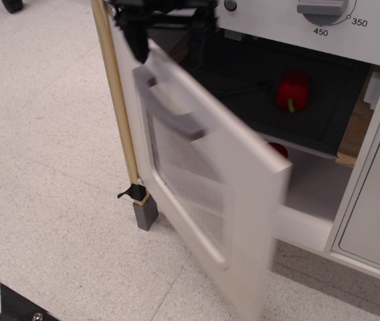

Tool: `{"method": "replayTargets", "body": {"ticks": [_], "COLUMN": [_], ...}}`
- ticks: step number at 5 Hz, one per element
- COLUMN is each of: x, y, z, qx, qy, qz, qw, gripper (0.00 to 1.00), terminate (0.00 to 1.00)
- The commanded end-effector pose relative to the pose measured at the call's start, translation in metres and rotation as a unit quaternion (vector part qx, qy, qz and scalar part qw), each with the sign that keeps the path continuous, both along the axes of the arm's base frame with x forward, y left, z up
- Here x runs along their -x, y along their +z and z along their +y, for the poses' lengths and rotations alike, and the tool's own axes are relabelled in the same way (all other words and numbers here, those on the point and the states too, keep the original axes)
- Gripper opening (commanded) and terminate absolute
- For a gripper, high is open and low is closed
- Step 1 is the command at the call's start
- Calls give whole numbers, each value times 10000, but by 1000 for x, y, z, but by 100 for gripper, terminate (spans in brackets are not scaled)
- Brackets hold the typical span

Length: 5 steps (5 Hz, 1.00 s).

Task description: Close oven

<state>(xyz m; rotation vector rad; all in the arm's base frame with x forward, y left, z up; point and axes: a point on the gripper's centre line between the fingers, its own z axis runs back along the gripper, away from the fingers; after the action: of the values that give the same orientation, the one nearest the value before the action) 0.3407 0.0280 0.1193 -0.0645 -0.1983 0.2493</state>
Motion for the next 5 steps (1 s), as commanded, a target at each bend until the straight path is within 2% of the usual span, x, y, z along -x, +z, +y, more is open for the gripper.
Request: {"method": "replayTargets", "body": {"ticks": [1,2,3,4,5], "x": [26,68,97,111,118], "y": [42,50,29,-13,-59], "z": [-19,-26,-29,-34,-46], "qx": [118,144,128,-7,-224], "qy": [-271,-671,-1022,-1169,-1238], "qz": [-121,-6,372,591,657], "qw": [9995,9976,9940,9914,9899], "gripper": [100,100,100,100,100], "terminate": [0,0,0,0,0]}}
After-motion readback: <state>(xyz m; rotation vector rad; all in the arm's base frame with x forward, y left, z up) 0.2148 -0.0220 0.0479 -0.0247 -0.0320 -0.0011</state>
